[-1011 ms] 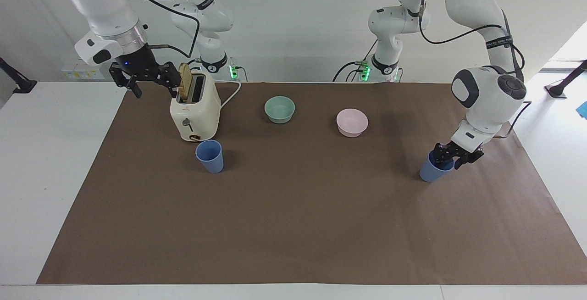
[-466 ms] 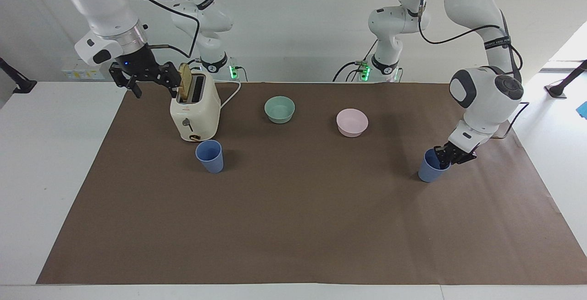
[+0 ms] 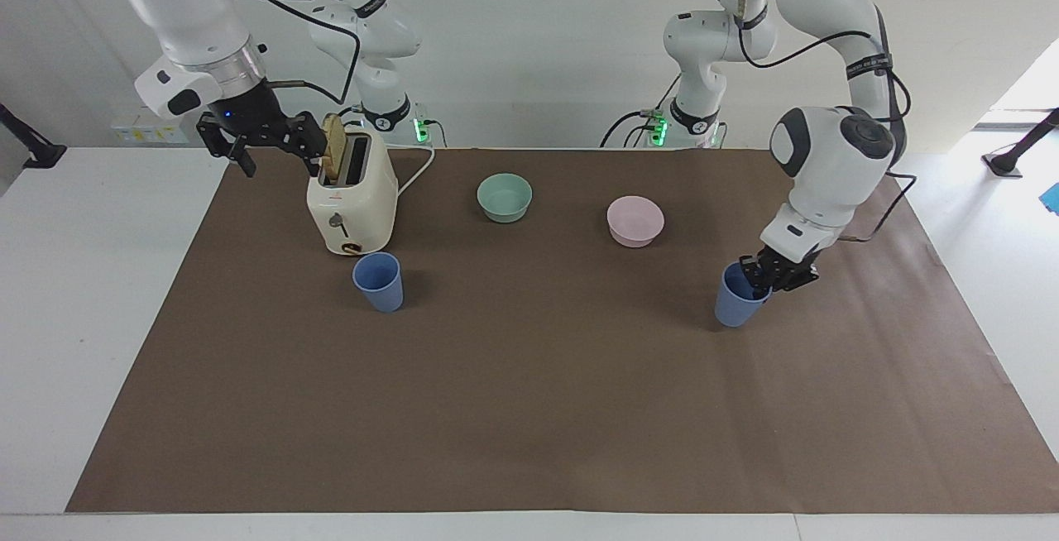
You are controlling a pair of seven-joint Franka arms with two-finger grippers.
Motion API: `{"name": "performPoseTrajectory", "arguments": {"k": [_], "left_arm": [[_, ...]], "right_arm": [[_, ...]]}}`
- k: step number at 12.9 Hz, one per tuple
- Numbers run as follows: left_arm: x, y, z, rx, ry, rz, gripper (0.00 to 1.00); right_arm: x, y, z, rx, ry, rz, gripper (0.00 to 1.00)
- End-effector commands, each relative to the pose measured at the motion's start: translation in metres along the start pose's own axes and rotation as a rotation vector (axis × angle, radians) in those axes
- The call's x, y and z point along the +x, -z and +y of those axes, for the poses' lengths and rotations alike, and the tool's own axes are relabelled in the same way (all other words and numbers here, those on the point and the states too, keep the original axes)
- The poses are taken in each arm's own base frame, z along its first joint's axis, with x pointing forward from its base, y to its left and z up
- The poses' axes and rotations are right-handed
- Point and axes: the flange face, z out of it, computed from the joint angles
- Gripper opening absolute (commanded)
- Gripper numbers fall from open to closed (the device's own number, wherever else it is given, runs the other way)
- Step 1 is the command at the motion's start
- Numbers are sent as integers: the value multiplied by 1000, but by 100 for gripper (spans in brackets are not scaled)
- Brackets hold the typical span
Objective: Stack blue cups with both arms
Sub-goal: 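Carry the blue cup to the table center and release it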
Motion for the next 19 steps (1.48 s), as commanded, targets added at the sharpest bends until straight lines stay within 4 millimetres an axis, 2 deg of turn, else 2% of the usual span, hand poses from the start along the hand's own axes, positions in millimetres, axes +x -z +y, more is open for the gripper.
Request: {"name": "performPoseTrajectory", "arguments": {"k": [1, 3, 6, 9, 11, 12, 13, 14, 16, 18, 19], "left_arm": [[-7, 1, 61, -21, 51, -7, 0], [-13, -9, 107, -30, 90, -12, 0], [-26, -24, 158, -42, 121, -16, 0], [-39, -33, 184, -43, 133, -31, 0], [-41, -33, 186, -43, 143, -34, 0], [-41, -34, 186, -41, 151, -40, 11], [-44, -35, 185, -36, 165, -50, 14], [-45, -37, 184, -35, 165, -53, 25], [-42, -34, 185, -39, 157, -44, 67], [-32, -25, 184, -43, 155, -28, 99], [-30, -14, 179, -47, 163, -15, 100]], "right_arm": [[-1, 0, 2, 23, -15, 2, 100], [-1, 0, 2, 23, -15, 2, 100], [-1, 0, 2, 23, -15, 2, 100], [-1, 0, 3, 23, -18, 1, 100], [-1, 0, 2, 21, -17, 1, 100], [-1, 0, 2, 23, -17, 2, 100], [0, 0, 3, 23, -18, 2, 100], [-1, 0, 2, 23, -17, 1, 100], [-1, 0, 3, 23, -18, 2, 100], [-2, 0, 3, 21, -13, -5, 100], [-1, -3, 1, 22, -6, -1, 100]]}}
